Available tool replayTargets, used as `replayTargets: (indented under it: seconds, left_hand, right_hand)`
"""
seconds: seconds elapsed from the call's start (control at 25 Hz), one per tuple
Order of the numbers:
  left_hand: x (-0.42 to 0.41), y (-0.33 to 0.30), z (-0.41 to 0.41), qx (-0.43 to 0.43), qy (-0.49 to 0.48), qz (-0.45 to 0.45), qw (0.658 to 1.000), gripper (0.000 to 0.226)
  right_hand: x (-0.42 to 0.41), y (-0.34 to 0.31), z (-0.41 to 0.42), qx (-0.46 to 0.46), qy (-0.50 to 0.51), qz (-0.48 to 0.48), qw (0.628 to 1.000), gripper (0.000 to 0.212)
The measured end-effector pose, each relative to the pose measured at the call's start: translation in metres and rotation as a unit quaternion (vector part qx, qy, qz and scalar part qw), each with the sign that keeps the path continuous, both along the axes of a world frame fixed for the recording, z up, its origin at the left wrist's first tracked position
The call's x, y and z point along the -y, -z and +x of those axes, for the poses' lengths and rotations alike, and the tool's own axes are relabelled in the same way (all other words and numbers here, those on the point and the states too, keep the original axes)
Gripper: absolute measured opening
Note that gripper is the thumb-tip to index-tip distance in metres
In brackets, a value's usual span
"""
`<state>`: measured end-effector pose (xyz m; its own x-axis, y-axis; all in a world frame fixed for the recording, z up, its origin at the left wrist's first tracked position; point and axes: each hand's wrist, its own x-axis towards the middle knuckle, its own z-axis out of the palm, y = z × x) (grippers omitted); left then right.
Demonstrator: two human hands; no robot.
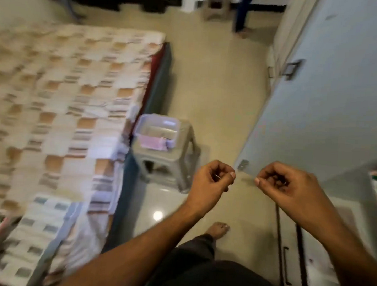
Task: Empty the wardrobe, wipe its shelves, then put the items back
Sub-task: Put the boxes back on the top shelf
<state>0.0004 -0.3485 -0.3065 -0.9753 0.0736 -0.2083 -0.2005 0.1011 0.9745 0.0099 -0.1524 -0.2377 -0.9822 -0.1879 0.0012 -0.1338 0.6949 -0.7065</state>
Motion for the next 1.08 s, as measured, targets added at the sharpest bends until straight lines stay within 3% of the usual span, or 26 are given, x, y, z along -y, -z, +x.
replayTargets:
  seconds: [0.12, 0.24, 0.48, 0.64, 0.8, 1.0, 1.08]
  left_hand:
    - [0.083, 0.028, 0.041, 0.088, -0.108, -0.012, 0.990, 0.011]
    - [0.158, 0.059, 0.074, 0.181, -0.253, 0.021, 0.950, 0.016]
    - [0.283, 0.126, 0.120, 0.278, -0.507, 0.207, 0.790, 0.026]
    - [0.374, 0.169, 0.127, 0.310, -0.583, 0.343, 0.668, 0.029]
    - [0.454, 0.225, 0.135, 0.348, -0.660, 0.395, 0.536, 0.054]
    - [0.512, 0.285, 0.135, 0.400, -0.682, 0.424, 0.441, 0.085]
    - [0.527, 0.302, 0.129, 0.406, -0.685, 0.433, 0.422, 0.091]
  right_hand:
    - [0.072, 0.014, -0.001, 0.030, -0.119, 0.001, 0.992, 0.007]
    - [0.141, 0.023, -0.006, 0.063, -0.237, 0.012, 0.969, 0.008]
    - [0.266, 0.040, -0.029, 0.113, -0.361, 0.023, 0.926, 0.007]
    - [0.360, 0.070, -0.045, 0.161, -0.395, 0.055, 0.903, 0.006]
    - [0.446, 0.102, -0.058, 0.232, -0.420, 0.094, 0.872, 0.007]
    - [0.517, 0.140, -0.067, 0.313, -0.435, 0.130, 0.834, 0.006]
    - [0.536, 0.160, -0.072, 0.346, -0.421, 0.149, 0.825, 0.004]
